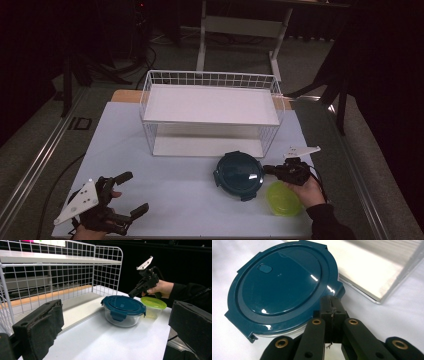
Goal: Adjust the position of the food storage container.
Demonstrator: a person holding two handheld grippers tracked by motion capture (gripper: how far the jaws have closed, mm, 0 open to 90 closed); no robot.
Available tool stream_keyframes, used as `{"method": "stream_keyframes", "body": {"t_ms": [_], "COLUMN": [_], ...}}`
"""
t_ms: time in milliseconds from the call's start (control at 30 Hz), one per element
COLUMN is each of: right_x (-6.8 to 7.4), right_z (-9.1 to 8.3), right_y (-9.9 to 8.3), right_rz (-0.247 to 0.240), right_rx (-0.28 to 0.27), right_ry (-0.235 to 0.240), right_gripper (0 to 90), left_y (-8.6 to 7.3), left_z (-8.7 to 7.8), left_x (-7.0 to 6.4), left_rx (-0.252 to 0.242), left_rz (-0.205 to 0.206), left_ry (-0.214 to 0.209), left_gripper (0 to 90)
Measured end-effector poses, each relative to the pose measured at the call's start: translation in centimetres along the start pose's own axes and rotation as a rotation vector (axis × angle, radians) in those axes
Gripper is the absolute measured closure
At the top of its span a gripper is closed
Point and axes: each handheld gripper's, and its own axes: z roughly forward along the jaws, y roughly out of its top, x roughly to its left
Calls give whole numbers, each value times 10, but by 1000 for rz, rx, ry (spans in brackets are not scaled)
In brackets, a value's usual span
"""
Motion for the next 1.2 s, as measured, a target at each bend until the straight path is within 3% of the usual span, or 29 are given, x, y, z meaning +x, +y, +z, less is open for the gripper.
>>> {"method": "stream_keyframes", "body": {"t_ms": [233,400,533,1200], "right_x": [13,13,12,17], "right_z": [9,11,11,18], "right_y": [7,8,14,15], "right_rz": [-39,-33,-46,-52], "right_rx": [25,15,13,42], "right_ry": [39,64,33,47], "right_gripper": [900,900,900,900], "left_y": [0,-1,0,-1], "left_z": [0,0,-1,0], "left_x": [0,0,1,-1], "left_rx": [-2,-1,-2,3], "left_rz": [-1,-1,0,7], "left_ry": [0,1,4,-2], "left_gripper": [0,0,0,0]}}
